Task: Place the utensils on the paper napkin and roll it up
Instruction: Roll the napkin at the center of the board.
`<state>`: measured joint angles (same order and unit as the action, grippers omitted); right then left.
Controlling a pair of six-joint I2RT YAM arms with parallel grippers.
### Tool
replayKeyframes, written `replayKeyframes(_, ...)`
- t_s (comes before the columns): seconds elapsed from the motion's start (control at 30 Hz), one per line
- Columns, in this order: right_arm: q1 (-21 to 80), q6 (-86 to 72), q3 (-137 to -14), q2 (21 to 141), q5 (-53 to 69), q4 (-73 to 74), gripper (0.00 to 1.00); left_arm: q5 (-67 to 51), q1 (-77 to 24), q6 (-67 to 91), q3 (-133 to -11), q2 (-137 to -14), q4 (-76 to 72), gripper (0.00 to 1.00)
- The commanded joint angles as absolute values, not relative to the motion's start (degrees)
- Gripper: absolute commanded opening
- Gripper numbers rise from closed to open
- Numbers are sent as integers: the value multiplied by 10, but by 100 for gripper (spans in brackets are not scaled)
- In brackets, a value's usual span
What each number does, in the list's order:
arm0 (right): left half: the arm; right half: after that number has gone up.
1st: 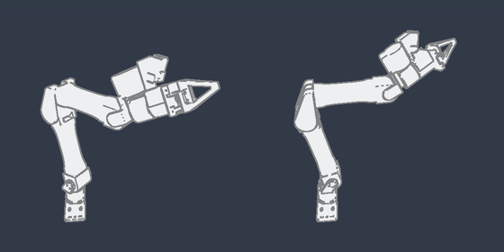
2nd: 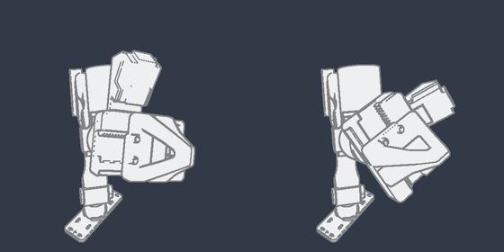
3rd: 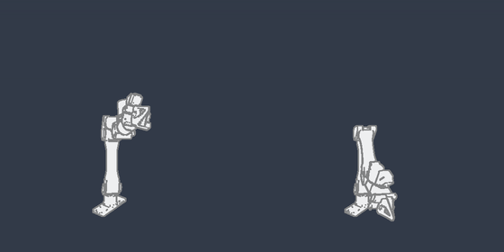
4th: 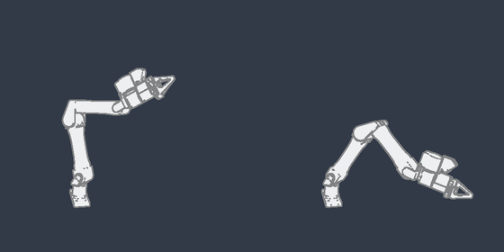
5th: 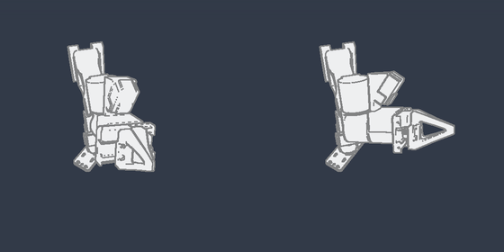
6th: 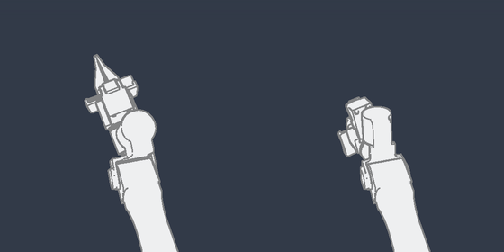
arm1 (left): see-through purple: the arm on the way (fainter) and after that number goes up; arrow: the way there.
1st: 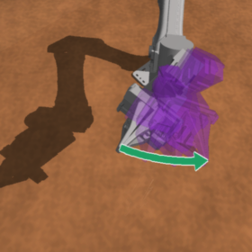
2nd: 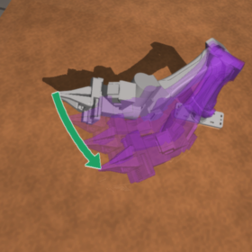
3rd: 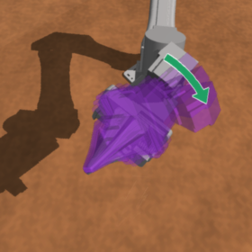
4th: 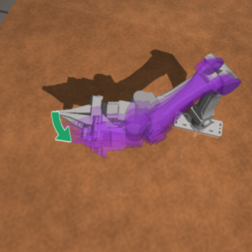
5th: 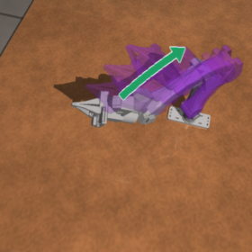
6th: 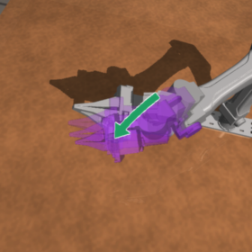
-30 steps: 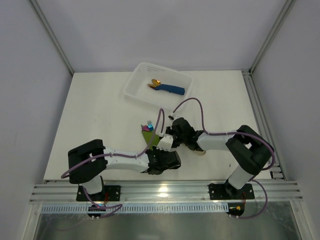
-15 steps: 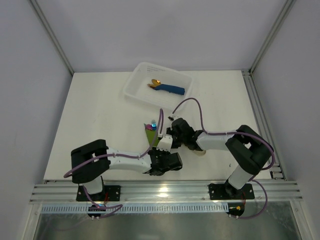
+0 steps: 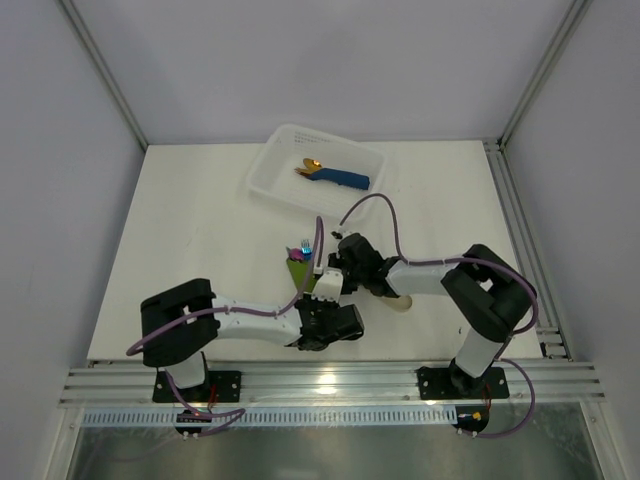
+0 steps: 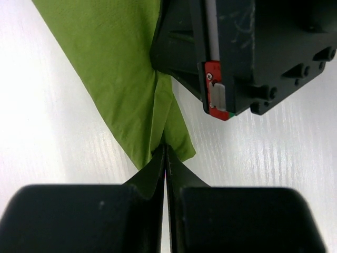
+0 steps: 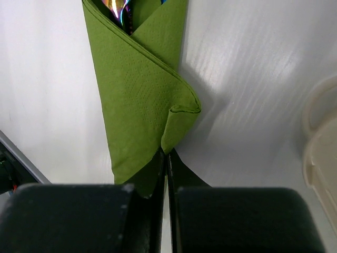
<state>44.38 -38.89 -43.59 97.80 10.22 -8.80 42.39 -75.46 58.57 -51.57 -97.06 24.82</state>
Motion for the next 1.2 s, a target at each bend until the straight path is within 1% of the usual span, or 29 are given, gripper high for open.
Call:
replayKeyframes(0.0,440,-371,-442,1011,76,-78,4,403,-757,597,-497,-951,253,0)
replayKeyframes(0.4,440,-374,-446,1031,90,-86,4,419,-757,581,-500,-854,264,0)
replayKeyframes(0.53,440,-374,-447,1031,95,-89,4,446,-754,586,-493,-777,281,0)
replayKeyframes(0.6,440,-374,-446,1031,97,-90,4,442,-739,589,-479,-752,295,0)
replayKeyframes(0.7,440,-374,-446,1029,103,-93,4,397,-698,585,-433,-697,266,0)
replayKeyframes(0.73,440,-374,-446,1029,105,-94,4,369,-683,582,-416,-683,250,0)
replayKeyframes(0.77,440,-374,-445,1030,107,-95,4,312,-666,564,-398,-658,225,0)
replayKeyframes(0.8,440,-374,-445,1028,108,-95,4,291,-649,556,-382,-647,175,0)
replayKeyframes(0.87,440,-373,-446,1028,112,-97,4,269,-618,551,-351,-629,152,0)
replayKeyframes(1.07,440,-374,-445,1031,117,-102,4,228,-578,525,-350,-664,123,0)
replayKeyframes(1.17,440,-374,-445,1033,118,-101,4,210,-566,519,-341,-681,80,0)
